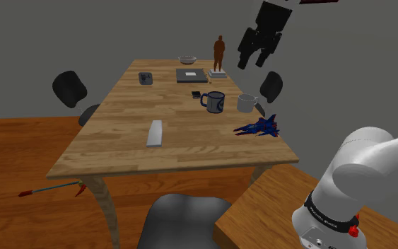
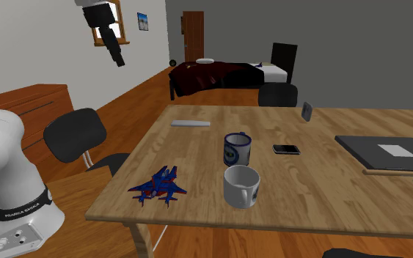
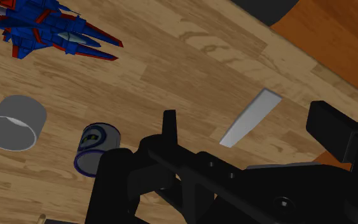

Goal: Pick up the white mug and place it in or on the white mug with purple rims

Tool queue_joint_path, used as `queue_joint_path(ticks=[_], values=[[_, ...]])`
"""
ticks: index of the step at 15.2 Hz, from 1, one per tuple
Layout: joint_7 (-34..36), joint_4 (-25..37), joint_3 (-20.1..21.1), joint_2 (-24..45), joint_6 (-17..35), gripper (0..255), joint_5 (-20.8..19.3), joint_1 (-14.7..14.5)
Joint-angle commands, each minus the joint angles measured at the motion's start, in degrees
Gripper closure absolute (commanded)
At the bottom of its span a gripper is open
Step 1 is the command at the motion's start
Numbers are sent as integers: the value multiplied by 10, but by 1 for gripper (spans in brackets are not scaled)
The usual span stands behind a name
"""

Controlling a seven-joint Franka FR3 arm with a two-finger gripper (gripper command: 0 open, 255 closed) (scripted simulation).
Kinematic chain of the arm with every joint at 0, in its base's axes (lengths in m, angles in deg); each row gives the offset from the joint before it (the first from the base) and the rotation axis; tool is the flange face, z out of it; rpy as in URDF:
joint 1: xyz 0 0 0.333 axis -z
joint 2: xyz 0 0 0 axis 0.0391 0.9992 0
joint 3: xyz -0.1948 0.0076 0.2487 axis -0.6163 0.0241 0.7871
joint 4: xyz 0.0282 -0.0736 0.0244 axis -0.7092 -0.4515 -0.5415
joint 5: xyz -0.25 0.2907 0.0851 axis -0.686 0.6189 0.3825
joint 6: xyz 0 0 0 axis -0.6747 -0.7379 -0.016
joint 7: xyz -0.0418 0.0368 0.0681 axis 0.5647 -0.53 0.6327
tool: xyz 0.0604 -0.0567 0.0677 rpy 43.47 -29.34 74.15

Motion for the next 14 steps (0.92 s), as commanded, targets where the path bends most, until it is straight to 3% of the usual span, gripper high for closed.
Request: queue_joint_path(ticks=[1,14], values=[[0,0,0,0,0,0,0,0],[-134,-31,-102,149,141,0,-62,34]])
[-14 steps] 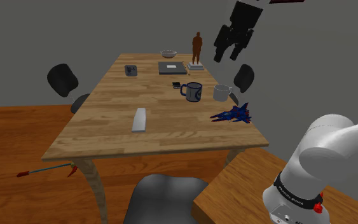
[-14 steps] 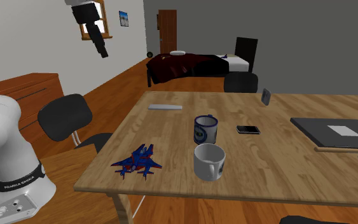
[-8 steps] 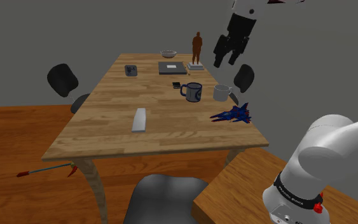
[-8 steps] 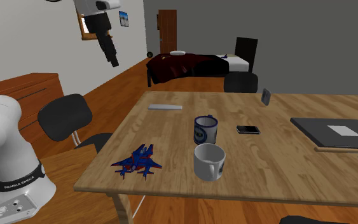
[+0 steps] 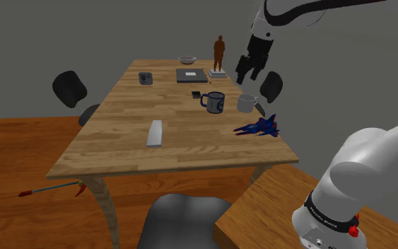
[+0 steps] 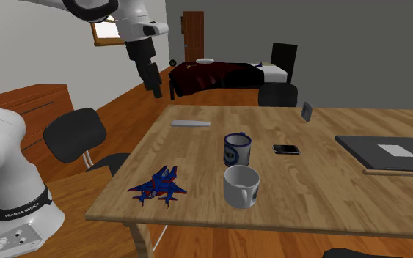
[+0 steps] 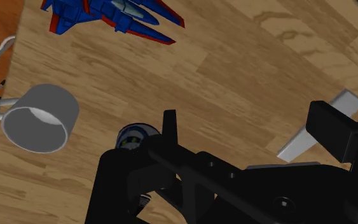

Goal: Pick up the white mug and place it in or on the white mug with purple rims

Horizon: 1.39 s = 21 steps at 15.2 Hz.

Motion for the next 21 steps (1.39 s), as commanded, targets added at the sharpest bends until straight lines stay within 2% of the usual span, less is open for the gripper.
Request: queue_joint_path(ticks=[1,11,21], values=[[-19,1,-14,31,25,0,-7,4],[-121,61,-85,207,118,0,-13,22],[-231,189,-129,414,170,0,33,53]])
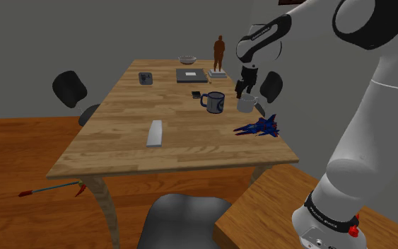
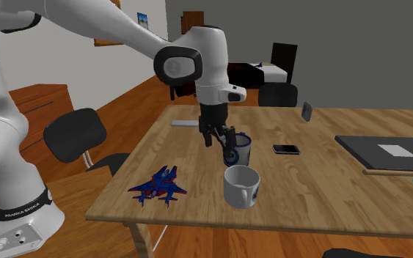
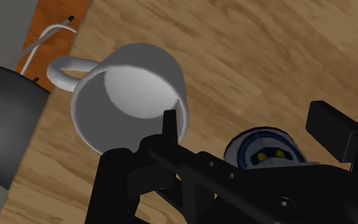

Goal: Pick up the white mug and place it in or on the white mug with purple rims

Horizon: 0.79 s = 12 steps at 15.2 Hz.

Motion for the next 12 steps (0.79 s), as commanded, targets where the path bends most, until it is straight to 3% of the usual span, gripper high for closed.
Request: queue_joint_path(ticks=[1,3,12], values=[[-22,34,-4,49,9,0,14,10],[-40,67,-5,89,11,0,25,21],[-51,52,1,124,59,0,41,27]])
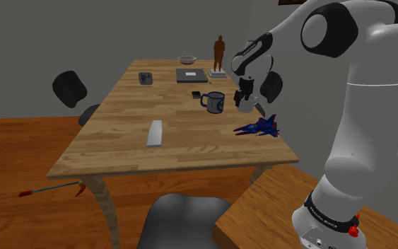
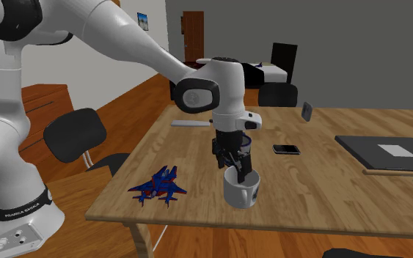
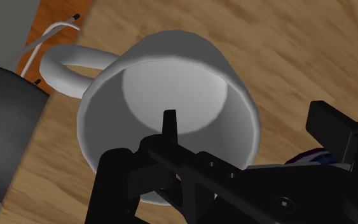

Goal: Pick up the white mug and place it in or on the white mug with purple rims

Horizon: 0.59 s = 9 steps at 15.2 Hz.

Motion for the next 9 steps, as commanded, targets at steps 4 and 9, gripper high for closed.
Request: queue_joint_path(ticks=[4,9], values=[[0,-1,0,2,2,0,1,0],[0,-1,0,2,2,255,1,0]])
